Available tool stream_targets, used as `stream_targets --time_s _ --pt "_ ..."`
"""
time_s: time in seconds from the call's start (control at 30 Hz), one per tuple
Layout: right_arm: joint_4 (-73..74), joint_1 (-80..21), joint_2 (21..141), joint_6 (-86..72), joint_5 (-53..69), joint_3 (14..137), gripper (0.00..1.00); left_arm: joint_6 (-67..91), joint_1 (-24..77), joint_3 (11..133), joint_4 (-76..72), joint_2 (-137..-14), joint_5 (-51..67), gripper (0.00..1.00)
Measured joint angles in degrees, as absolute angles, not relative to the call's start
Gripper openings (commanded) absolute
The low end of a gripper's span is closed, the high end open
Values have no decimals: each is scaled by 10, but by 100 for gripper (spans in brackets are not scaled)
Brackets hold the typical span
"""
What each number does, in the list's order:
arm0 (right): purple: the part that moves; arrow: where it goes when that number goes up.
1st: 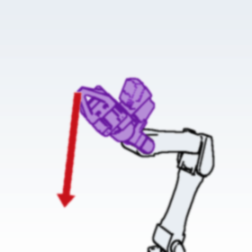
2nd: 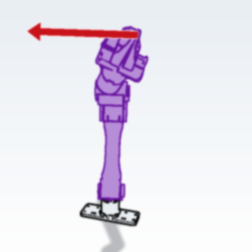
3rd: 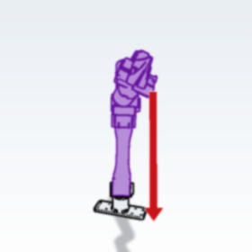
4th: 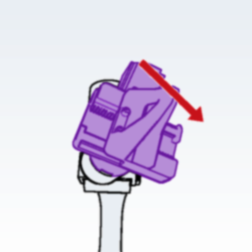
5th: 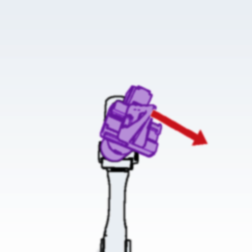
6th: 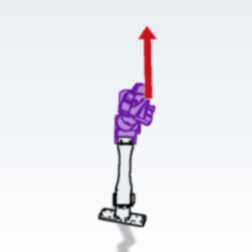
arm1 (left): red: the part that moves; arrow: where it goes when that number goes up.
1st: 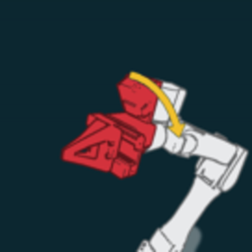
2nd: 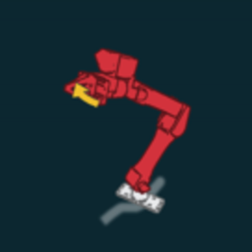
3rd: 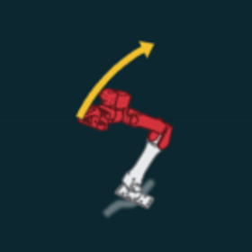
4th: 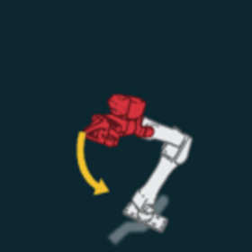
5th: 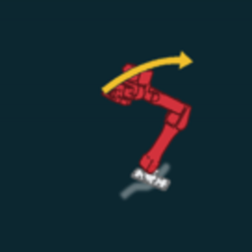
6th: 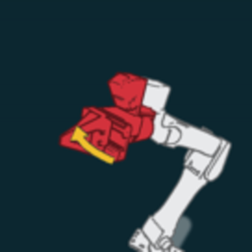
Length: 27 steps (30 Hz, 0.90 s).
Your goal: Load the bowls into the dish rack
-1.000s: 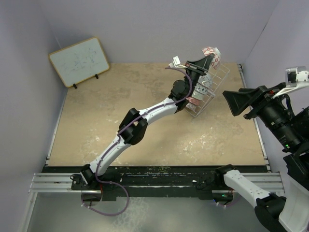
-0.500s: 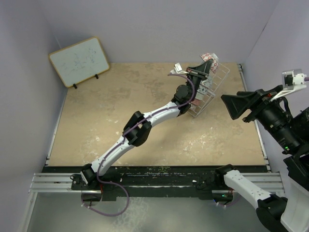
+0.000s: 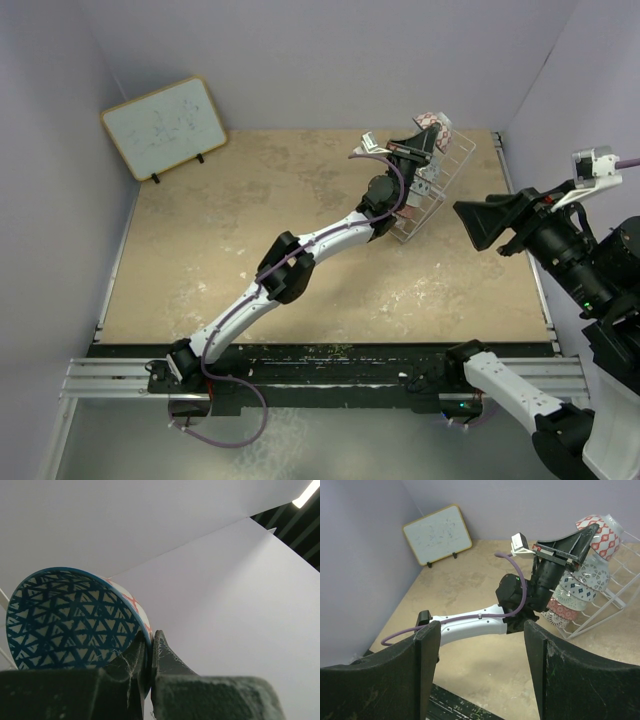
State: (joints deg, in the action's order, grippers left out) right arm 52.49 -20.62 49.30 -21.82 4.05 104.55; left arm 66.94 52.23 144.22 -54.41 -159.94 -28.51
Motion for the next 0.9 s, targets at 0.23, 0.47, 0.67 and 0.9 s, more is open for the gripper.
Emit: stream_targets --time_s 0.23,0.47,0.67,0.9 --pt "526 -206 483 -218 40 1037 70 672 522 1468 -530 -1620 -290 0" --pt "526 -206 483 -215 41 1029 70 689 522 1468 -511 -1630 -290 0" --pt "526 -207 483 -214 41 1023 70 705 522 1468 -510 -1631 -290 0" --pt "526 -207 482 -214 41 1018 70 723 522 1468 -507 -1632 -291 0"
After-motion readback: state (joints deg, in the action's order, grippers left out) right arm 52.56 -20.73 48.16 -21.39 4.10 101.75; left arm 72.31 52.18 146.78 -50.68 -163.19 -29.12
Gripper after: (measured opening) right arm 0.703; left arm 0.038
